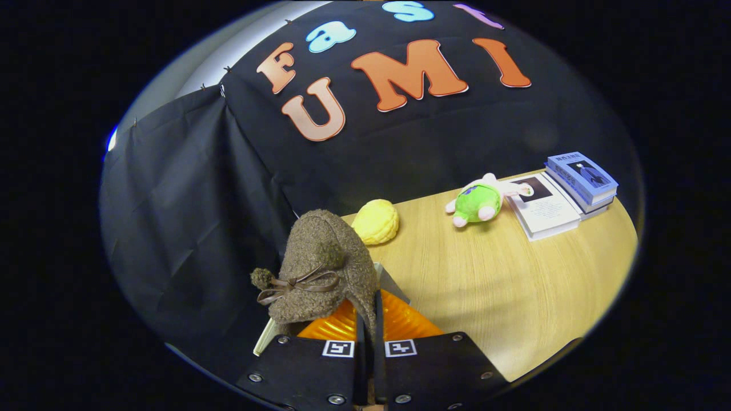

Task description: Open the storage box then place both shoes into the box .Put the left shoe in first, then the right shoe, with the right side of both shoes facing outward in a uniform manner.

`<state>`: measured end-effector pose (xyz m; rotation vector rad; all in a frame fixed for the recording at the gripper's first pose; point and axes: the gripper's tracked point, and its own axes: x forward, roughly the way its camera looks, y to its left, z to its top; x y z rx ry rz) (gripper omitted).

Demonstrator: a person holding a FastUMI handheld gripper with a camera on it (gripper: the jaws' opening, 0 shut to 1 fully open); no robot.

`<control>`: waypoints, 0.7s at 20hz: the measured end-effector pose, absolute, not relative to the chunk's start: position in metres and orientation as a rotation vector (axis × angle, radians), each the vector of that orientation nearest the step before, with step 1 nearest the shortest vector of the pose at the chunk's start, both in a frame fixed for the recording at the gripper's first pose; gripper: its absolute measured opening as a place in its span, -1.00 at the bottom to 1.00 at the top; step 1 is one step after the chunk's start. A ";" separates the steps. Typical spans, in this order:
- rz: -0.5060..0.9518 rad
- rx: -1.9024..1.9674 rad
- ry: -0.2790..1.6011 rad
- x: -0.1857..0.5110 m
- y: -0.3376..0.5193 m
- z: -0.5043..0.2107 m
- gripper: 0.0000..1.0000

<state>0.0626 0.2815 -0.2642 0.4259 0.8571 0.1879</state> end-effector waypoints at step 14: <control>0.171 0.336 1.022 0.052 0.360 -0.319 -0.86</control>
